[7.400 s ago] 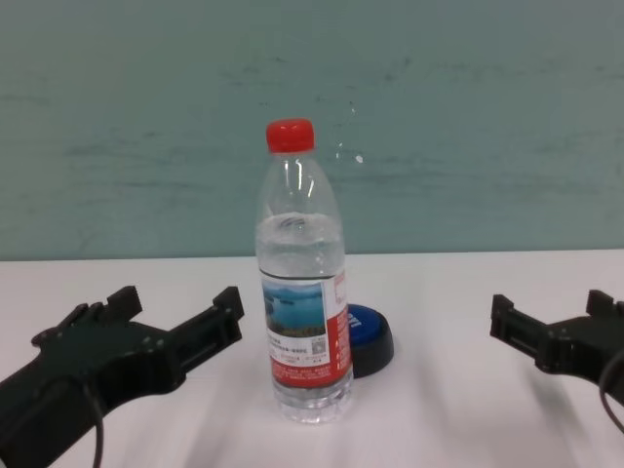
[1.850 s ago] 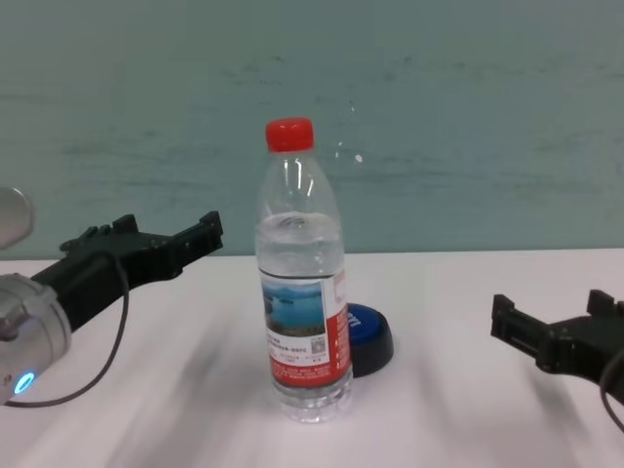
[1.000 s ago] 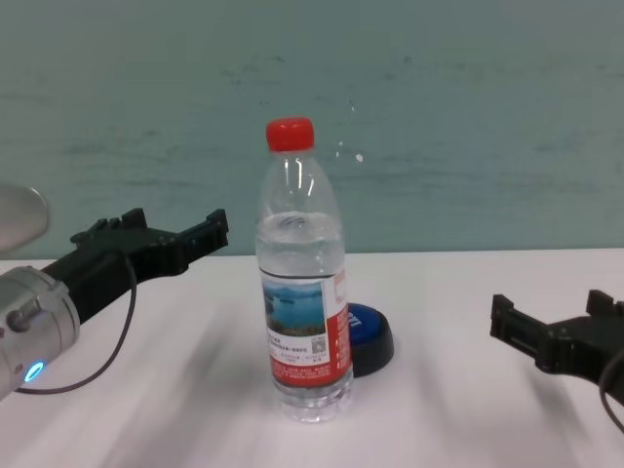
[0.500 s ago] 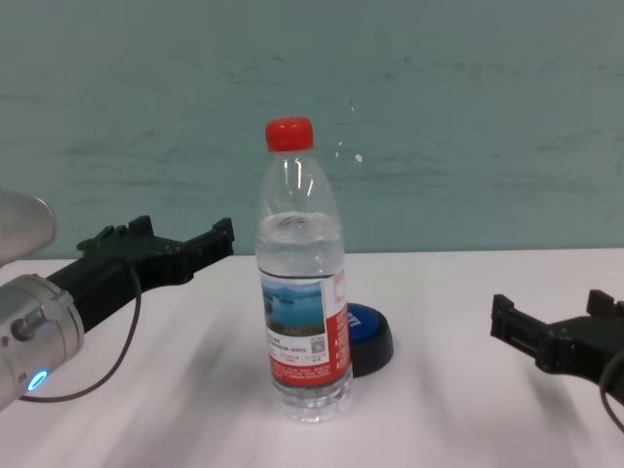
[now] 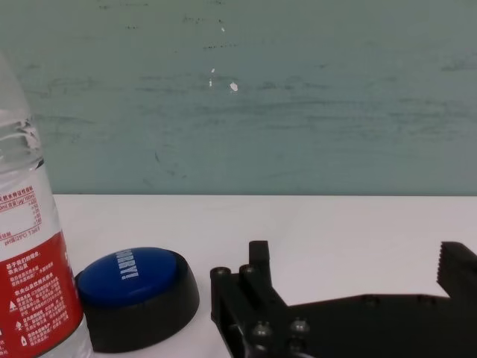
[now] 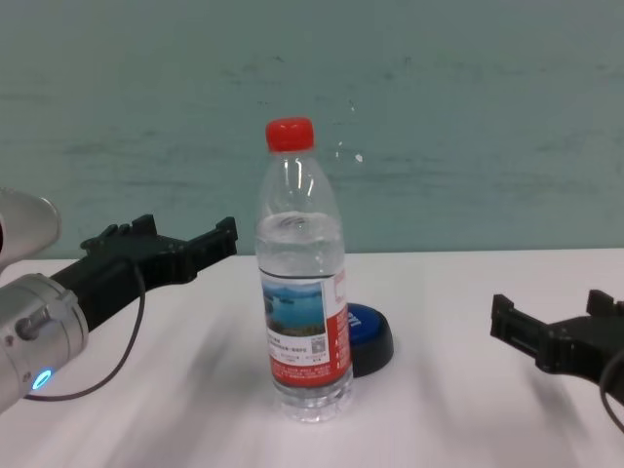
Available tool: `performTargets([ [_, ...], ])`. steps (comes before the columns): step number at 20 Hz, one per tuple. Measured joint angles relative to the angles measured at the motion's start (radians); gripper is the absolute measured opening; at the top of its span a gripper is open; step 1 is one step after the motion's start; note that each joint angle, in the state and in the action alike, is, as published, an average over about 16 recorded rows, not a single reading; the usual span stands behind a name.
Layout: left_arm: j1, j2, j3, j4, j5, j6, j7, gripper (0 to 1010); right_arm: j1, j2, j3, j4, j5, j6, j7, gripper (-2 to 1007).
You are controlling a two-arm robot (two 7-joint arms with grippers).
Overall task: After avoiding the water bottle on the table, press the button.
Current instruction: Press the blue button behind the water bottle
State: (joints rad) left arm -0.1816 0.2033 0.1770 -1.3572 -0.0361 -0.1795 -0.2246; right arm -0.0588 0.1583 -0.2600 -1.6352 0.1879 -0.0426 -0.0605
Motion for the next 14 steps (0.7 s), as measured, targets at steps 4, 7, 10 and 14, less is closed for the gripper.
performTargets([
  [4,0.000,-0.001,0.001,0.001,0.000,0.000,0.001,1010,0.000,0.000,0.000,0.000,0.000,0.000,0.000,1004],
  [7,0.001,-0.001,0.002,0.003,0.000,0.000,0.001,1010,0.000,0.000,0.000,0.000,0.000,0.000,0.000,1004],
  [10,0.000,-0.002,0.003,0.005,0.001,-0.001,0.002,1010,0.000,0.000,0.000,0.000,0.000,0.000,0.000,1004],
  [14,-0.001,-0.003,0.005,0.008,0.004,-0.002,0.003,1010,0.000,0.000,0.000,0.000,0.000,0.000,0.000,1004],
])
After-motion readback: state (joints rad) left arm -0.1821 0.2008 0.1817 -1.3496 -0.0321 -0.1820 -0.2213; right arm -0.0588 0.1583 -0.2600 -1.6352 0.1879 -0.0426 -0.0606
